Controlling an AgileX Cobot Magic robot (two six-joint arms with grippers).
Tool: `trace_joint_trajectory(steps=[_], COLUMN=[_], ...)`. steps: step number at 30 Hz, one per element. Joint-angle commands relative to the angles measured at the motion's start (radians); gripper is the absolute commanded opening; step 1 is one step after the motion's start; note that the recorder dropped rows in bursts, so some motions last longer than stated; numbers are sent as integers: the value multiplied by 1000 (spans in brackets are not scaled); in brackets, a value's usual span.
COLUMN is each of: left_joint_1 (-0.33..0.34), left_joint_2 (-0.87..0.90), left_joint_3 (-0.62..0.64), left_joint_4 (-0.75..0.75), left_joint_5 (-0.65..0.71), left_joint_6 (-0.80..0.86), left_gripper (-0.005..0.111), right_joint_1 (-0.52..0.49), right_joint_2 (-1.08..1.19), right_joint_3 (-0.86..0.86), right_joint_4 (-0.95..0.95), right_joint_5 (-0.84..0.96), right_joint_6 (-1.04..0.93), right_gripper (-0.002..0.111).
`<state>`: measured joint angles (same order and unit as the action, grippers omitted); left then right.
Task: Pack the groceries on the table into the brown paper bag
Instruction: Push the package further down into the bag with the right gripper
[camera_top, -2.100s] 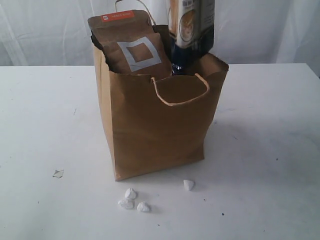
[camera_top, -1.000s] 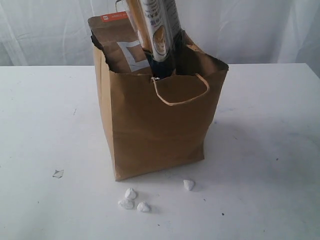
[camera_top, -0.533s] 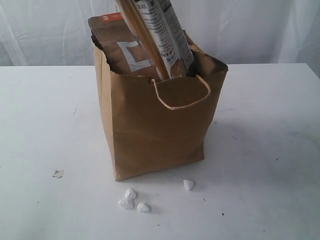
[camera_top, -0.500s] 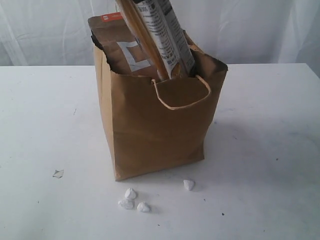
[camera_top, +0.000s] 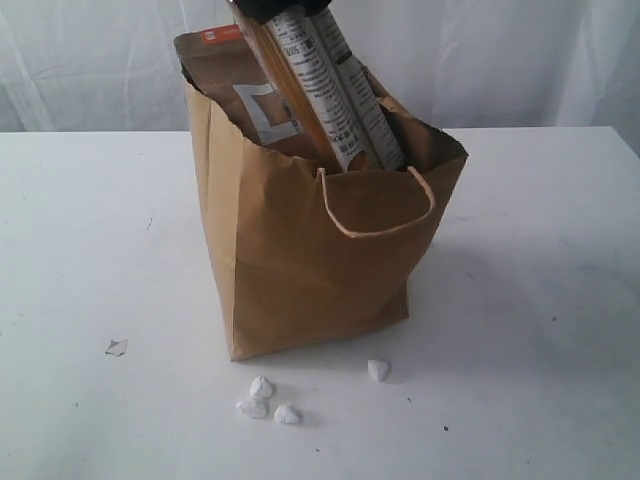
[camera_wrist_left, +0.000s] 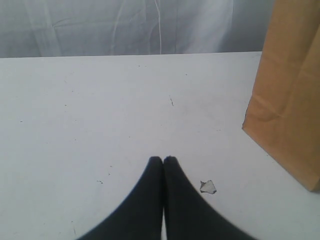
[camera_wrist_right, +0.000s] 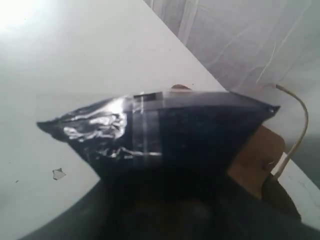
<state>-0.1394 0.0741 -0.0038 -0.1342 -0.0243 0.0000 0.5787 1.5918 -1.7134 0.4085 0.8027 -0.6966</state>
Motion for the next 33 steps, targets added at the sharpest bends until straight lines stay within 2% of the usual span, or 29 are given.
trace_joint_trajectory(steps=[1,7,17,20,26,33], left_joint_1=[2,2,2,2,2,2], left_joint_2=[-5,-5,-5,-5,-5,-5], left_joint_3=[4,4,4,4,4,4], left_joint_4=[1,1,1,1,1,1], left_joint_5=[2,2,2,2,2,2], left_joint_6=[0,0,0,0,0,0], left_gripper=[0,0,0,0,0,0], right_joint_1=[-9,-9,-9,-11,-11,-11], right_joint_2=[4,-15,-23,-23,-6,-6], right_joint_3=[-6,-11,-32,-32,-30,-30], right_joint_4=[14,98,87,77,77,194], right_joint_5=[-1,-97,-237,-193,25,46], right_joint_6=[28,80,31,-83,-279,-408], right_gripper=[0,0,0,0,0,0])
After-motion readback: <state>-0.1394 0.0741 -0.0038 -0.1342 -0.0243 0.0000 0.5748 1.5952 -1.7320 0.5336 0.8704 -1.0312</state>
